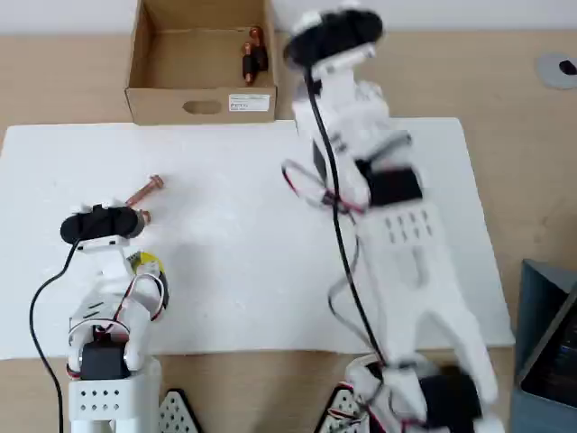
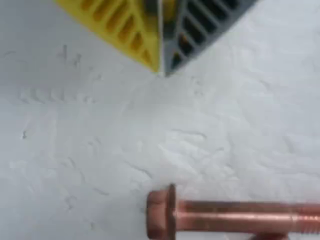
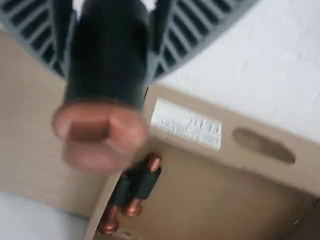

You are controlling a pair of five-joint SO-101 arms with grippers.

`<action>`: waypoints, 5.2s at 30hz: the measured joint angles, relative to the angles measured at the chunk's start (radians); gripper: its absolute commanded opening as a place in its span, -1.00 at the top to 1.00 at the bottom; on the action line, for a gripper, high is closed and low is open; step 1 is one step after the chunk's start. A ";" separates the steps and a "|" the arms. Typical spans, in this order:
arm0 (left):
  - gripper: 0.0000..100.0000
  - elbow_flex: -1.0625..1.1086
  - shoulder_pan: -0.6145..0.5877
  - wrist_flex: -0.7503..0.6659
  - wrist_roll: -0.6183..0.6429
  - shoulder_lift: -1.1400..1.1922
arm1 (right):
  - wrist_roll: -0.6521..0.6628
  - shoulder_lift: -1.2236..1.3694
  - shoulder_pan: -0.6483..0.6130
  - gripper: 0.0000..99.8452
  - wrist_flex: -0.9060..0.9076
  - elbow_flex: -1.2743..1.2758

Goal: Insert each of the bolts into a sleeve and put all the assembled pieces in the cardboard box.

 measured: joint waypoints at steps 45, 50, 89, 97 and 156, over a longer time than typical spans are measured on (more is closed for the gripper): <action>1.00 0.000 0.000 0.000 0.000 0.000 | 0.493 1.537 -0.140 0.66 0.107 -1.677; 1.00 0.000 0.000 0.000 0.000 0.000 | 0.493 1.537 -0.140 0.66 0.219 -1.778; 1.00 0.000 0.000 0.000 0.000 0.000 | 0.511 0.876 0.052 0.98 1.128 -1.557; 1.00 0.000 0.000 0.000 0.000 0.000 | 0.569 0.589 0.052 0.98 1.128 -0.950; 1.00 0.000 0.000 0.000 0.000 0.000 | 0.772 0.827 0.157 0.98 0.729 -0.391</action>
